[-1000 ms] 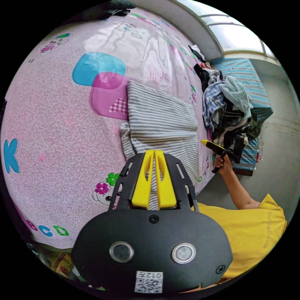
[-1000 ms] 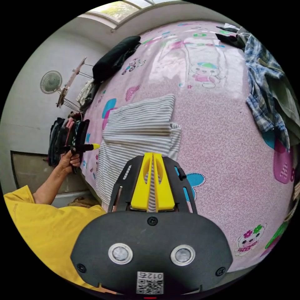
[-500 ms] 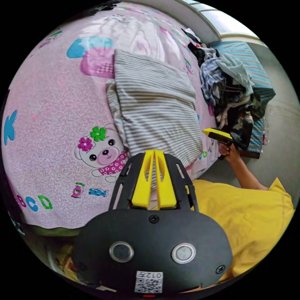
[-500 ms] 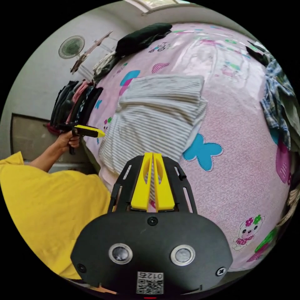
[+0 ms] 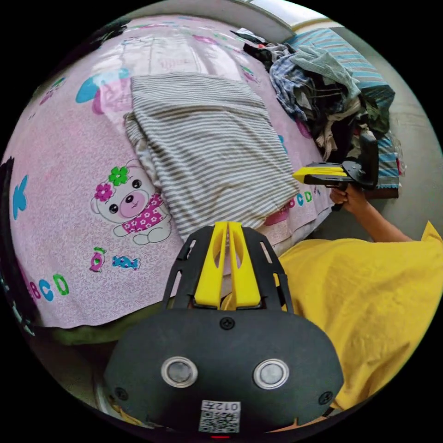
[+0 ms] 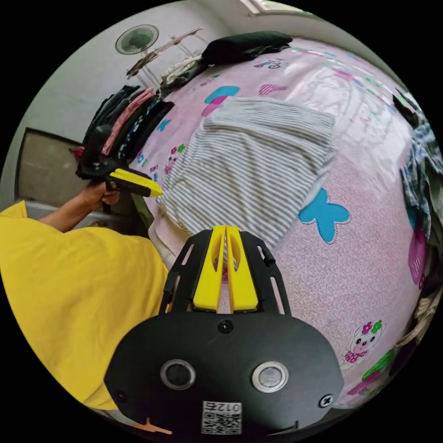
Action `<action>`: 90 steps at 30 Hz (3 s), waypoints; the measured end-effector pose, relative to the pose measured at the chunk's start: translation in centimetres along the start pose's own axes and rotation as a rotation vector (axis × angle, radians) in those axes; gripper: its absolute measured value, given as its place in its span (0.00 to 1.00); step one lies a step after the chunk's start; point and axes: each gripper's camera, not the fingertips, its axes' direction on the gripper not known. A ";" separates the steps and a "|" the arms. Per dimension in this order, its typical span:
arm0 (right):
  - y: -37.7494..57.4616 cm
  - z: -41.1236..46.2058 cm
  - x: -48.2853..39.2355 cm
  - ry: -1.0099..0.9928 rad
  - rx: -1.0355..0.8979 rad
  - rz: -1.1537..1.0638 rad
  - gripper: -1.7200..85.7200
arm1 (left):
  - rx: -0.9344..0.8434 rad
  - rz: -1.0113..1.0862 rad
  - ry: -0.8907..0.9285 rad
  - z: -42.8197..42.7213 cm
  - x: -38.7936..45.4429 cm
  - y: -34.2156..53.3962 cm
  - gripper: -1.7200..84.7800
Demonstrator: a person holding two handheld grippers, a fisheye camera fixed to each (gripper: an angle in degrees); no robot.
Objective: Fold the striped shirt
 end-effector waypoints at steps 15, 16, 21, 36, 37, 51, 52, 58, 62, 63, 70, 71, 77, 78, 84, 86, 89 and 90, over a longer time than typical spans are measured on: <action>2.6 4.2 -2.7 0.175 -0.151 -0.153 0.02 | -0.086 0.121 -0.103 0.3 7.4 1.7 0.02; 2.4 3.5 -2.6 0.208 -0.113 -0.161 0.02 | -0.068 0.136 -0.139 -0.4 7.9 1.6 0.02; 2.0 4.3 0.6 0.240 -0.152 -0.083 0.02 | -0.104 0.041 -0.164 -0.9 4.8 0.5 0.02; 9.3 -2.0 15.9 -0.337 0.074 0.581 0.14 | 0.085 -0.425 0.659 -1.2 -1.9 7.9 0.05; 10.1 -1.7 17.3 -0.407 0.087 0.627 0.15 | 0.082 -0.441 0.687 -0.6 -1.8 8.1 0.06; 9.7 -0.7 24.4 -0.795 0.096 0.755 0.06 | 0.193 -0.720 0.855 5.4 -2.7 14.3 0.14; 9.8 -1.3 24.7 -0.821 0.111 0.774 0.06 | 0.208 -0.733 0.868 5.7 -2.6 14.5 0.15; 9.2 -3.8 24.6 -0.880 0.134 0.805 0.05 | 0.376 -0.819 1.040 8.5 -0.9 16.1 0.18; 8.0 -4.8 24.1 -0.877 0.123 0.755 0.06 | 0.465 -0.832 1.101 9.5 -0.3 15.8 0.16; 7.9 -4.9 24.0 -0.873 0.119 0.748 0.06 | 0.474 -0.829 1.094 9.4 -0.3 15.4 0.15; 5.6 -4.7 25.3 -0.799 0.068 0.630 0.15 | 0.521 -0.784 1.010 5.8 0.0 13.1 0.09; 5.4 -4.1 26.7 -0.810 0.075 0.667 0.17 | 0.535 -0.791 1.031 5.1 -0.1 13.0 0.09; 3.0 -0.5 30.4 -0.984 0.172 0.747 0.22 | 0.528 -0.774 1.053 1.0 -0.6 12.1 0.09; 2.6 -0.2 30.5 -1.002 0.183 0.745 0.23 | 0.523 -0.769 1.049 0.3 -0.8 11.8 0.09; -2.3 1.4 30.9 -1.029 0.285 0.715 0.22 | 0.474 -0.767 1.037 -1.1 -1.6 10.7 0.09; -4.6 1.3 31.2 -0.996 0.310 0.706 0.21 | 0.467 -0.778 1.043 -1.2 -1.8 10.7 0.09; -7.6 1.8 31.2 -0.948 0.289 0.677 0.20 | 0.470 -0.787 1.059 -1.4 -2.3 10.8 0.09; -8.2 2.0 31.2 -0.937 0.279 0.669 0.20 | 0.475 -0.787 1.056 -1.7 -2.6 10.9 0.09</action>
